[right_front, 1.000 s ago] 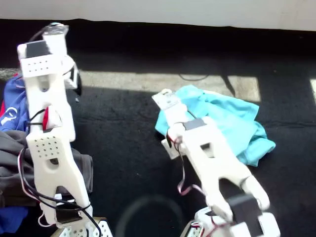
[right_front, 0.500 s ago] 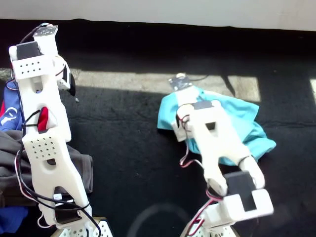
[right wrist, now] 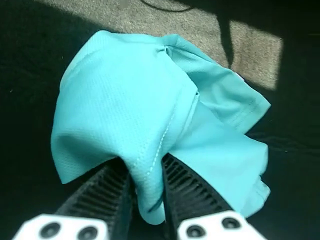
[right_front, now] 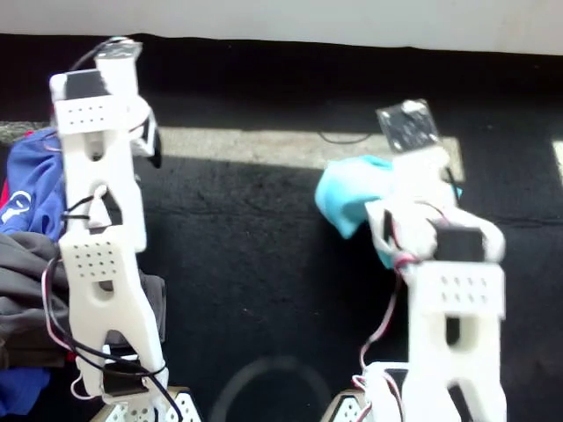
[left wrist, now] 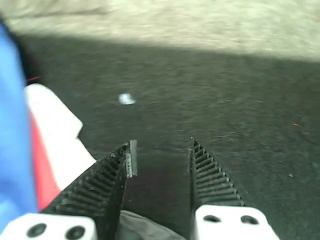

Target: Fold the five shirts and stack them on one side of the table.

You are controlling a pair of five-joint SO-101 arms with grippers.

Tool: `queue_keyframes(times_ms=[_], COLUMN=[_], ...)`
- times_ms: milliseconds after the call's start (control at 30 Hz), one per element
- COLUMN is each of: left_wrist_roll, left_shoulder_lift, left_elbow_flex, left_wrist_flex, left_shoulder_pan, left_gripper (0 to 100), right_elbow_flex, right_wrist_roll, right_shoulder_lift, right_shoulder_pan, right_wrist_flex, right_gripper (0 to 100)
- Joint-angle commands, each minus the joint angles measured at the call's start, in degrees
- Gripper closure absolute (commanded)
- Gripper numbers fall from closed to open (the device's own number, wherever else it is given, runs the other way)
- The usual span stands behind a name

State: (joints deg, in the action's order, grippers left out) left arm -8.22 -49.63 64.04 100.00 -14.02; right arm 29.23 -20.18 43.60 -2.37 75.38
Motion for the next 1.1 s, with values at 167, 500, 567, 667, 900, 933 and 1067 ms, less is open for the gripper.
queue_keyframes(times_ms=[167,500,567,667,900,933,1067], left_wrist_roll=[0.00,0.09,0.18,3.16,13.63,15.03,19.25], left_shoulder_lift=[3.74,3.56,3.56,2.24,-5.85,-6.73,-7.78], left_elbow_flex=[1.71,1.71,1.71,2.07,2.24,2.24,2.24], left_wrist_flex=[0.53,-2.20,-4.57,-8.70,-17.49,-18.90,-23.82], left_shoulder_pan=[14.81,32.75,35.56,39.16,47.52,48.40,51.82], left_gripper=[83,82,82,82,76,75,73], right_elbow_flex=[-2.15,10.07,13.93,18.24,20.09,20.09,20.18], right_wrist_roll=[-20.57,-23.91,-23.82,-23.56,-23.91,-24.00,-24.00], right_shoulder_lift=[14.29,13.76,13.67,14.02,14.02,14.02,14.02], right_shoulder_pan=[29.32,52.88,54.64,57.63,68.26,68.97,69.76], right_wrist_flex=[7.34,-11.30,-14.20,-17.54,-18.33,-18.33,-18.07], right_gripper=[99.3,99.3,99.3,99.3,99.3,99.3,99.3])
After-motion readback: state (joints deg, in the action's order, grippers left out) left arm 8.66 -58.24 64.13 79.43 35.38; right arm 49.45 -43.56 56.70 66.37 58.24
